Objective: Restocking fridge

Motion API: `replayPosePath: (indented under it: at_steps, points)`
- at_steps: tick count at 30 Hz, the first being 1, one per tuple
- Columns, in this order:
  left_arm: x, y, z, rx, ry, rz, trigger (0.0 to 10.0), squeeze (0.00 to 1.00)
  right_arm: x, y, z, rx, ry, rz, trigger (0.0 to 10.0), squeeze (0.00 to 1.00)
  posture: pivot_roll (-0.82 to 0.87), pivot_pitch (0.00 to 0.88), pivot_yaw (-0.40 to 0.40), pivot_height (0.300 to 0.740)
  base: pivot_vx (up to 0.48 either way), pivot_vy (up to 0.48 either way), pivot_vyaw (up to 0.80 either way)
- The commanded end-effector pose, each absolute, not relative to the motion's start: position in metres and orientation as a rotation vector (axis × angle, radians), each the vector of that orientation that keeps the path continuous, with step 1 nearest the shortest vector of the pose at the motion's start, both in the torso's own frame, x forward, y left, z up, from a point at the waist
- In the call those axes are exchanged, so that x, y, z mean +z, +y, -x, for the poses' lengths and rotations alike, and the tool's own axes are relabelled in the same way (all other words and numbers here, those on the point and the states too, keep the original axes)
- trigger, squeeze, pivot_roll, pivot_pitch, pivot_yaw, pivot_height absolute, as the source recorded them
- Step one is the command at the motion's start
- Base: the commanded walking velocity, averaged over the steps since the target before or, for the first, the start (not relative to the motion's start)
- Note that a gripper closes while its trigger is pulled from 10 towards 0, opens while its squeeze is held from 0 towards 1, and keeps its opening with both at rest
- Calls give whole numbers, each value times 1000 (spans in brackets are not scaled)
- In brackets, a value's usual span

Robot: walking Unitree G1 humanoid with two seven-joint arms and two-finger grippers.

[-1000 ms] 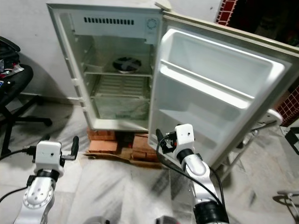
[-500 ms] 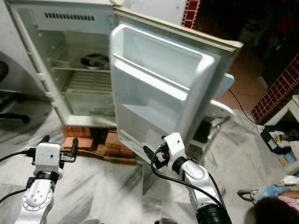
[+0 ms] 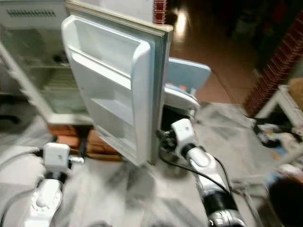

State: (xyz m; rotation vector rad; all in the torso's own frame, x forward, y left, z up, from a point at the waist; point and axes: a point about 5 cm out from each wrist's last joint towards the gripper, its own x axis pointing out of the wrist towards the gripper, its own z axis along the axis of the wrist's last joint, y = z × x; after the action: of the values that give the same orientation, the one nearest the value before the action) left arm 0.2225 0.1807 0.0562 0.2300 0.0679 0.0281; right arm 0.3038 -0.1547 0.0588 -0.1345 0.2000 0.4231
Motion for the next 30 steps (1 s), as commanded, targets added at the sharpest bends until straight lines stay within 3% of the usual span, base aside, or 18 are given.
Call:
replayPosePath:
  at_steps: [1,6,10,23,30]
  points:
    - [58,187,-224,55,69,-249,10000,0,63,-147,-309,426,181,117,10000,0,49,41,-19,740,0,0,0]
    - [61,193,-224,107,55,-242,10000,0,75,-142,-320,368,119,77,10000,0,58,45,-23,740,0,0,0]
    - [63,197,-221,121,48,-257,10000,0,80,-144,-324,287,101,57,10000,0,61,47,-22,740,0,0,792]
    - [69,207,-207,159,40,-263,10000,0,63,-170,-300,122,128,56,10000,0,88,71,-19,740,78,0,0]
    - [62,198,-203,113,64,-274,10000,0,56,-165,-297,125,161,199,10000,0,82,73,-21,740,268,0,0]
